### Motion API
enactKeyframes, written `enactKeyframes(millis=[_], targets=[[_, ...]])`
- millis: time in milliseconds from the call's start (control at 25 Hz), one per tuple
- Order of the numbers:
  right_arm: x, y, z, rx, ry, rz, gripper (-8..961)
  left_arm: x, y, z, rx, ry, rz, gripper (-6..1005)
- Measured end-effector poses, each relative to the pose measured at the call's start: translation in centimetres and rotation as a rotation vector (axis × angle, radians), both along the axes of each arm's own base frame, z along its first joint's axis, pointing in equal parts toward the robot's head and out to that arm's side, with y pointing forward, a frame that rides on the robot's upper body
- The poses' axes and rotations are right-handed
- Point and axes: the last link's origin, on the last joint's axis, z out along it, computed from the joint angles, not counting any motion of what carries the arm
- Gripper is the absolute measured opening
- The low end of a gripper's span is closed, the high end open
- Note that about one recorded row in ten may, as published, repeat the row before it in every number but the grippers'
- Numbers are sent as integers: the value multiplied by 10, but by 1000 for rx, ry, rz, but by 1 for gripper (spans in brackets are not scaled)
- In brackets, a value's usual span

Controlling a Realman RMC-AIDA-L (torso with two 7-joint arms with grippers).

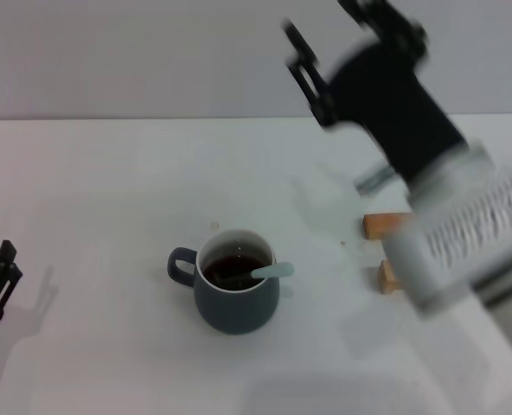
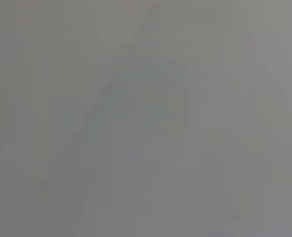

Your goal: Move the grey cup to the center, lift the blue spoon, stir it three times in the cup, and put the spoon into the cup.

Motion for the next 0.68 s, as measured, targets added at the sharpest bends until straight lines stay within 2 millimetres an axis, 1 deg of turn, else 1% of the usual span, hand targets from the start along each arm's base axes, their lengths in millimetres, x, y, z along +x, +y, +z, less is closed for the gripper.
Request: enactKeyframes(millis=[40,160,240,280,400,560,680], targets=[[13,-7,-6,25,9,7,525,0,0,1,4,-1,2,859],[43,-28,-9,102,79,5,526,-1,-1,3,15,-3,7,859],[63,-39,-7,136,116,-43,526,-1,-1,3,20,-5,7,859],[76,-44,-8,144,128,-91,526,-2,-1,5,28,-8,9,859],[106,-56,-7,166,181,-219,526,-4,-3,7,39,-11,16,859],[138,-72,0,211,273,-352,525,-5,-4,8,45,-27,23,859],[151,-81,1,207,347,-404,525,-10,-7,15,67,-51,36,859]])
